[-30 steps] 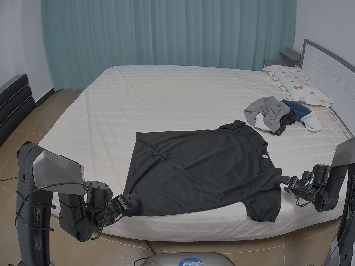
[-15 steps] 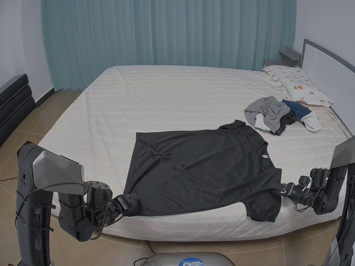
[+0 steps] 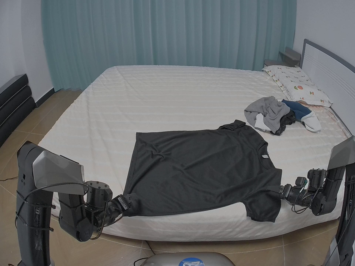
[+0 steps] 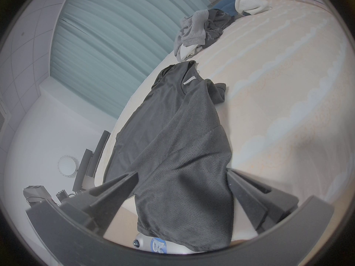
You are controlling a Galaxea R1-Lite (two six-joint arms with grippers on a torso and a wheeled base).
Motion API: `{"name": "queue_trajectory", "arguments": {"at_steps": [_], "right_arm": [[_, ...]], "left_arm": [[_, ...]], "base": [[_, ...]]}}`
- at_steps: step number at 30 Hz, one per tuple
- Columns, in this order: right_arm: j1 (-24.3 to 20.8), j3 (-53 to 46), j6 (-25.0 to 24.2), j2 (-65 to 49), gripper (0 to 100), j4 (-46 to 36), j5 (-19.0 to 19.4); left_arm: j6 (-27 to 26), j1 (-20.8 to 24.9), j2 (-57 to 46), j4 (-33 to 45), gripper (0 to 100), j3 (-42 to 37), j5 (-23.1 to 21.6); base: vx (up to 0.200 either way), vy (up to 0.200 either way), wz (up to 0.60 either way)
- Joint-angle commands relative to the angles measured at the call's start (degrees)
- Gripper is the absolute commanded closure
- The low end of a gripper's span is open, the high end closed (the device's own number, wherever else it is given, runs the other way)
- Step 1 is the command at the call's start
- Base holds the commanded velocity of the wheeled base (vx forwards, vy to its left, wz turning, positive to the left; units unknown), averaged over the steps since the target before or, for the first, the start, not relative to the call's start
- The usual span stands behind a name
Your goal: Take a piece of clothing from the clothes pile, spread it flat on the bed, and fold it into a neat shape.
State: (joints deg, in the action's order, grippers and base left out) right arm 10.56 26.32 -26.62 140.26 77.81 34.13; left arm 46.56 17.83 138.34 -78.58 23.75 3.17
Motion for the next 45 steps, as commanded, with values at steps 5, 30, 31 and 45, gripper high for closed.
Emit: {"name": "queue_trajectory", "arguments": {"at_steps": [5,30,31,45], "right_arm": [[2.45,-0.83,0.70,-0.96,100,0.06,0.06],[3.86,-2.85,1.58,-3.24,100,0.32,0.32],[3.86,-2.85,1.58,-3.24,100,0.32,0.32],[3.86,-2.94,1.58,-3.33,100,0.41,0.41]], "left_arm": [[0.03,0.01,0.00,-0.08,0,-0.02,-0.01],[-11.58,2.64,3.60,-1.22,0,-0.19,-0.18],[-12.01,2.64,3.78,-1.31,0,-0.19,-0.27],[-12.19,2.20,4.75,-1.58,0,0.69,-0.18]], "base": [[0.000,0.000,0.00],[0.000,0.000,0.00],[0.000,0.000,0.00],[0.000,0.000,0.00]]}}
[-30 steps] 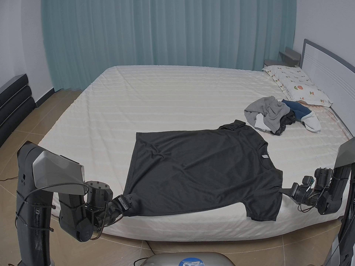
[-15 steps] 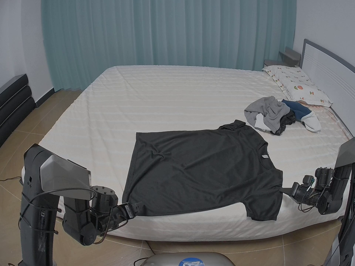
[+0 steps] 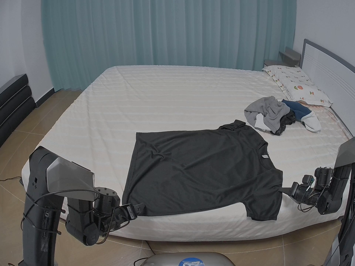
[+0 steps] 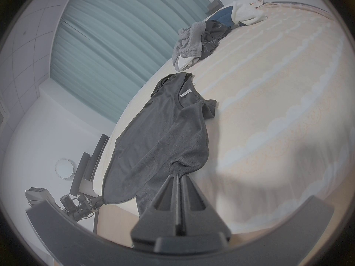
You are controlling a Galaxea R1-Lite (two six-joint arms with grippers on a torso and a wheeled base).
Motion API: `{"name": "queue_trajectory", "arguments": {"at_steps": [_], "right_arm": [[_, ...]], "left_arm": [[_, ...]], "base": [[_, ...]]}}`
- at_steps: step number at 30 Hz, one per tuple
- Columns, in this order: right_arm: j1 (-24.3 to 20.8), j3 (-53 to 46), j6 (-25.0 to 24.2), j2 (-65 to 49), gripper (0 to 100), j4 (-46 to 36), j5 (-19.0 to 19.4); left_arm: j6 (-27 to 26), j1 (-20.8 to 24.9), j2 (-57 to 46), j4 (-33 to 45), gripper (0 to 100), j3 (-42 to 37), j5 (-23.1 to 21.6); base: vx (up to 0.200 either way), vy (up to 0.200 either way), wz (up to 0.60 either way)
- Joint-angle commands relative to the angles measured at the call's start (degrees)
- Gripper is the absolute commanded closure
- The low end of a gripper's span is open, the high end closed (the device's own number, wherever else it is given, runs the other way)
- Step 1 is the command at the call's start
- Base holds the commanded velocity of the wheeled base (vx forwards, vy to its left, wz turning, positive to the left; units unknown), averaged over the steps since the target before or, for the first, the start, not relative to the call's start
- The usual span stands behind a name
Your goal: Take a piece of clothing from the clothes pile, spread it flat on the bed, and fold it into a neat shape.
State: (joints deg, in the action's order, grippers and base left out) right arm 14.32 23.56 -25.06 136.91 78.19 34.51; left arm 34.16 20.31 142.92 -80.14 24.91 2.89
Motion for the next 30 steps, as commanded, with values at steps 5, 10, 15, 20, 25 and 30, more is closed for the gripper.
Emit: {"name": "queue_trajectory", "arguments": {"at_steps": [5,10,15,20,25,30], "right_arm": [[0.09,-0.62,0.02,-0.42,100,0.03,0.12],[0.18,-0.71,0.02,-0.59,100,0.03,0.12],[0.09,-0.98,0.02,-1.56,100,0.12,0.12],[-0.70,0.78,0.02,-1.82,100,-0.41,0.12],[-2.02,1.84,-0.25,-3.32,100,-0.67,-0.41],[-1.49,-0.62,0.02,-4.99,100,-0.93,-0.41]], "left_arm": [[0.30,-1.59,0.08,-0.02,100,-0.82,0.19],[2.67,-1.50,-0.36,-0.10,100,-1.44,0.54],[3.20,-2.38,-1.95,-0.10,100,-1.97,0.54],[3.37,-5.02,-4.23,-0.10,100,-2.14,0.10],[6.36,-5.98,-5.73,-0.02,100,-1.70,0.01],[7.41,-5.90,-6.69,-0.02,100,-2.23,0.01]], "base": [[0.000,0.000,0.00],[0.000,0.000,0.00],[0.000,0.000,0.00],[0.000,0.000,0.00],[0.000,0.000,0.00],[0.000,0.000,0.00]]}}
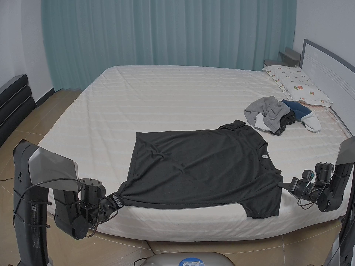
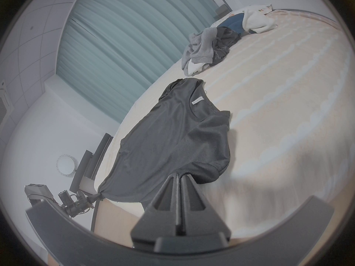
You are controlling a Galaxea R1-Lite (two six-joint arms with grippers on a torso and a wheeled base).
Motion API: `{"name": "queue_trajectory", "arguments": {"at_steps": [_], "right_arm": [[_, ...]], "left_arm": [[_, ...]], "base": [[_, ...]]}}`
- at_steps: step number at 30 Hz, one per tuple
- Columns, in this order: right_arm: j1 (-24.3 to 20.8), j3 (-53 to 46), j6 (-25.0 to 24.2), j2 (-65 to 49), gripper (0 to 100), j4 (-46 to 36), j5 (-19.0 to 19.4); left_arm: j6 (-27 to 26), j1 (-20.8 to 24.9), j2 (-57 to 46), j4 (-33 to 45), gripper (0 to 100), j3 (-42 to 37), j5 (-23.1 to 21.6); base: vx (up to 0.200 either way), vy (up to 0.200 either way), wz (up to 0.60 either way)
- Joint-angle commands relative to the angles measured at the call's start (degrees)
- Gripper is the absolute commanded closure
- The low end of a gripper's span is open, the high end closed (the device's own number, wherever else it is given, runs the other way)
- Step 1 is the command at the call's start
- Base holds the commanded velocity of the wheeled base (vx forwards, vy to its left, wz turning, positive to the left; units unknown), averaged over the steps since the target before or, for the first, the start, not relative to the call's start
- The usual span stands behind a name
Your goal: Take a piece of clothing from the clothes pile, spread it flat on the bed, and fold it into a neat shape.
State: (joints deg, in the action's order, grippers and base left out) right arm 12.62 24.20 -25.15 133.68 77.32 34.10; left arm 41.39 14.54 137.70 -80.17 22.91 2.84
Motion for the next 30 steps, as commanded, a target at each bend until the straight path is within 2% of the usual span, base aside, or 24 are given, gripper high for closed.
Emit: {"name": "queue_trajectory", "arguments": {"at_steps": [1,4,11,15,19,27,30], "right_arm": [[0.57,-2.67,0.19,-2.46,100,-0.07,0.00],[1.09,-4.69,1.16,-3.08,100,-0.07,0.00],[3.91,-10.22,9.07,-3.16,100,-0.07,0.00],[4.70,-12.60,11.09,-3.60,100,0.02,0.09],[5.22,-15.23,14.78,-3.52,100,0.55,0.36],[7.25,-18.40,19.70,-3.43,100,0.81,0.71],[8.04,-19.72,21.81,-3.52,100,0.81,1.76]], "left_arm": [[0.19,-0.22,-1.47,0.01,100,-0.23,0.06],[0.19,-0.22,-1.56,0.01,100,-0.23,0.15],[0.01,-0.22,-2.70,0.01,100,-0.76,0.32],[-0.87,-0.22,-3.58,0.01,100,-1.81,0.50],[-4.30,-0.31,-3.58,0.01,100,-2.87,1.11],[-6.41,-0.22,-3.67,0.01,100,-4.62,2.17],[-9.48,-0.22,-3.85,0.01,100,-6.38,2.26]], "base": [[0.000,0.000,0.00],[0.000,0.000,0.00],[0.000,0.000,0.00],[0.000,0.000,0.00],[0.000,0.000,0.00],[0.000,0.000,0.00],[0.000,0.000,0.00]]}}
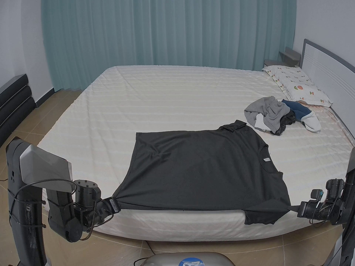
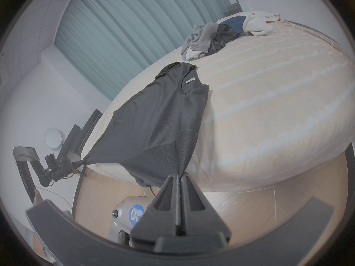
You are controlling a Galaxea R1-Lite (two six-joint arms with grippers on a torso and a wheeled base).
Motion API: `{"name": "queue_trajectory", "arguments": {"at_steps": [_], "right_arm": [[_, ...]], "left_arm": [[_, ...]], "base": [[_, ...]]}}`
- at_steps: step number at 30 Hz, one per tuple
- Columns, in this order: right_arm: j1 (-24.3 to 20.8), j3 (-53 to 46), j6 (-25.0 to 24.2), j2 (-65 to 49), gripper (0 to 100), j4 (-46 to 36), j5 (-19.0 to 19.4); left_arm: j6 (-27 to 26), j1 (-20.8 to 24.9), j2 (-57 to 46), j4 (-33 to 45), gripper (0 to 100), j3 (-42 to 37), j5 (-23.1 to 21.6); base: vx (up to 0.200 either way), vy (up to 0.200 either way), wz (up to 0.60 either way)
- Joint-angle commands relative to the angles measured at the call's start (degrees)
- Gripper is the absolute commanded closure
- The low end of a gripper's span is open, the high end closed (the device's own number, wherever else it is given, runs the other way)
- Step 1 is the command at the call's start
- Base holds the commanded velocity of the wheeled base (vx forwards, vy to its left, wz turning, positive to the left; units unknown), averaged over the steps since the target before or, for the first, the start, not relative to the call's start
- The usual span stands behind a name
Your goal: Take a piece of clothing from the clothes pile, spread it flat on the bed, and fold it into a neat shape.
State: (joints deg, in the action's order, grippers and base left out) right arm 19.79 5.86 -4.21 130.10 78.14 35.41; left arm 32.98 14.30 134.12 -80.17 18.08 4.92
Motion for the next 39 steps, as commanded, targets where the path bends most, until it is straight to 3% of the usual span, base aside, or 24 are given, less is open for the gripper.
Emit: {"name": "queue_trajectory", "arguments": {"at_steps": [1,8,20,26,39], "right_arm": [[1.22,-1.91,2.10,0.07,100,-0.01,0.62],[1.57,-4.98,5.61,0.07,100,0.87,0.89],[2.45,-5.86,6.14,0.24,100,1.84,0.89],[3.51,-5.86,9.22,-1.07,100,-3.61,0.89],[3.42,-5.86,11.06,-6.79,100,-13.63,0.89]], "left_arm": [[-2.57,0.03,-0.18,0.01,100,-2.35,0.26],[-5.64,-0.06,-0.09,0.01,100,-3.93,2.90],[-9.51,0.38,-0.26,0.01,100,-7.97,2.90],[-10.30,0.38,-0.18,0.01,100,-9.11,2.90],[-11.97,0.55,-0.35,-0.43,100,-11.75,2.19]], "base": [[0.000,0.000,0.00],[0.000,0.000,0.00],[0.000,0.000,0.00],[0.000,0.000,0.00],[0.000,0.000,0.00]]}}
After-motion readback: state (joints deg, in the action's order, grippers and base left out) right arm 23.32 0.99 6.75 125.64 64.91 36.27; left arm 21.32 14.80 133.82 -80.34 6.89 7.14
